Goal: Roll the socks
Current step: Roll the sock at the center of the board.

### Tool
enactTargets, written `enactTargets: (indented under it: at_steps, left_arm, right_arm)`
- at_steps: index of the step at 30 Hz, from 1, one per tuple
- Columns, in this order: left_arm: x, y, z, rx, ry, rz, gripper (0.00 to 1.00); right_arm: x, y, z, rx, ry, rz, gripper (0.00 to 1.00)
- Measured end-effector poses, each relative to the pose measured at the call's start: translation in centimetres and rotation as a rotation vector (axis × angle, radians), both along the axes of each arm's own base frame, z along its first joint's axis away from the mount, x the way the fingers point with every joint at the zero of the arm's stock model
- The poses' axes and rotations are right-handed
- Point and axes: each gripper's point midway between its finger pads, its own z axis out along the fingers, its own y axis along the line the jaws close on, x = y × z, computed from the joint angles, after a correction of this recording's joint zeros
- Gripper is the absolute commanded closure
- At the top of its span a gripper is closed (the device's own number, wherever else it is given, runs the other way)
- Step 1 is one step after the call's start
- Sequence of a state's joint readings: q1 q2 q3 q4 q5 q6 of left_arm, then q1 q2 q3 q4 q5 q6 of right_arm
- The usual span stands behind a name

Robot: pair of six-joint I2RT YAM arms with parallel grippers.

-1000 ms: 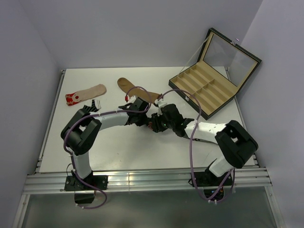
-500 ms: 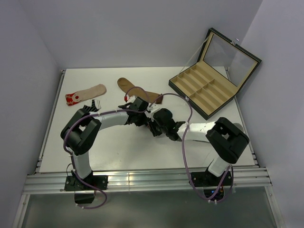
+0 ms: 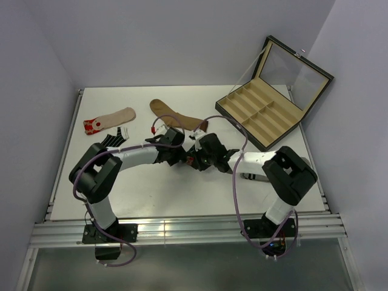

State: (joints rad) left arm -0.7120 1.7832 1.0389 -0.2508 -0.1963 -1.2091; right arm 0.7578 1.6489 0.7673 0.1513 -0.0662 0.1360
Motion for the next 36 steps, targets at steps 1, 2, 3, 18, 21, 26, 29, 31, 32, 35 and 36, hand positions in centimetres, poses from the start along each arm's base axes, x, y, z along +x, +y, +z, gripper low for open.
enactTargets:
  at_steps: [1, 2, 3, 18, 21, 26, 29, 31, 32, 35, 36]
  left_arm:
    - [-0.2, 0.2, 0.0, 0.000, -0.001, 0.007, 0.45]
    - [-0.3, 0.5, 0.1, -0.003, -0.003, 0.017, 0.38]
    - [-0.5, 0.8, 0.2, -0.006, -0.006, 0.027, 0.35]
    - [-0.6, 1.1, 1.8, -0.087, -0.075, 0.065, 0.27]
    - [-0.5, 1.0, 1.8, -0.097, -0.084, 0.062, 0.27]
    - [-0.3, 0.8, 1.9, -0.105, -0.091, 0.062, 0.26]
    - [0.0, 0.6, 2.2, -0.117, -0.105, 0.062, 0.25]
    - [0.1, 0.4, 2.4, -0.124, -0.113, 0.062, 0.24]
    - [0.2, 0.4, 2.5, -0.127, -0.117, 0.062, 0.25]
    - [0.3, 0.3, 2.5, -0.129, -0.118, 0.062, 0.27]
    - [0.3, 0.3, 2.4, -0.127, -0.116, 0.061, 0.29]
  right_arm:
    - [0.1, -0.1, 0.0, 0.032, 0.039, 0.005, 1.00]
    - [0.3, -0.2, 0.0, 0.064, 0.076, 0.005, 1.00]
    - [0.5, -0.4, -0.1, 0.088, 0.106, 0.008, 1.00]
    - [1.3, -1.2, -0.5, 0.559, 0.694, -0.035, 1.00]
    - [1.2, -1.2, -0.5, 0.580, 0.742, -0.046, 1.00]
    - [1.2, -1.2, -0.5, 0.584, 0.770, -0.058, 1.00]
    - [1.2, -1.2, -0.5, 0.581, 0.778, -0.066, 1.00]
    - [1.2, -1.2, -0.5, 0.579, 0.780, -0.070, 1.00]
    - [1.2, -1.2, -0.5, 0.578, 0.780, -0.072, 1.00]
    - [1.2, -1.2, -0.5, 0.577, 0.785, -0.076, 1.00]
    - [1.2, -1.2, -0.5, 0.577, 0.786, -0.077, 1.00]
